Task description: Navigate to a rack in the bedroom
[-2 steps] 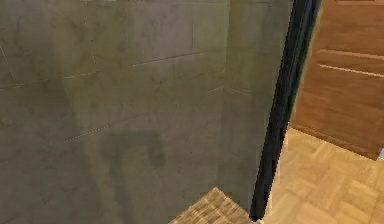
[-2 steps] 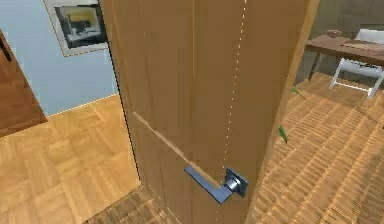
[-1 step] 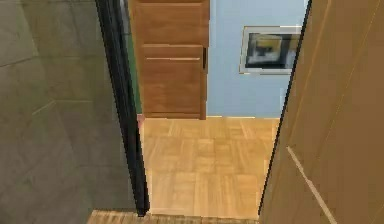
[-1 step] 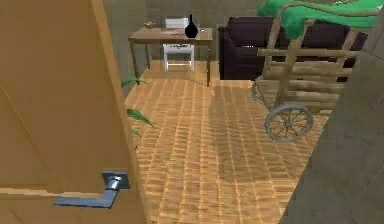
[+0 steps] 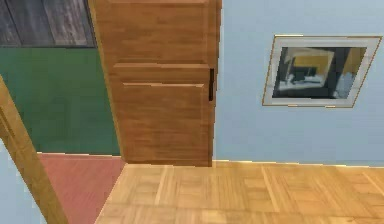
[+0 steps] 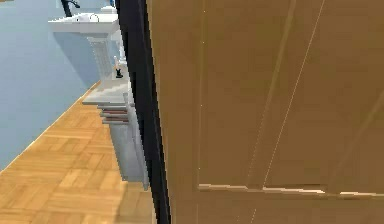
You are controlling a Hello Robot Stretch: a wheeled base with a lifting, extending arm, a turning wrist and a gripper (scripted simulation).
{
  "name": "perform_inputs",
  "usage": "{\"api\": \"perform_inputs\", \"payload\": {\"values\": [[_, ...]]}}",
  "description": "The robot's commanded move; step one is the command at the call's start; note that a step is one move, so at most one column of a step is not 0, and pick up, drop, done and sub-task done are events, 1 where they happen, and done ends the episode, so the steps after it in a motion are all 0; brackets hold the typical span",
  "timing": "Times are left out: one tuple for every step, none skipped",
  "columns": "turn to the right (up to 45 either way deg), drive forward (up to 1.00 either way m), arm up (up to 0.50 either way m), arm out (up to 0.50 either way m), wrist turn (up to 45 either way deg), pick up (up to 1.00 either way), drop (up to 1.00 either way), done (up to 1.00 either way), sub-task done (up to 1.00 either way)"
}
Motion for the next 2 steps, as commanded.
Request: {"api": "perform_inputs", "payload": {"values": [[12.0,0.00,0.00,0.00,0.0,0.00,0.00,0.00,0.00],[0.0,0.20,0.00,0.00,0.0,0.00,0.00,0.00,0.00]]}}
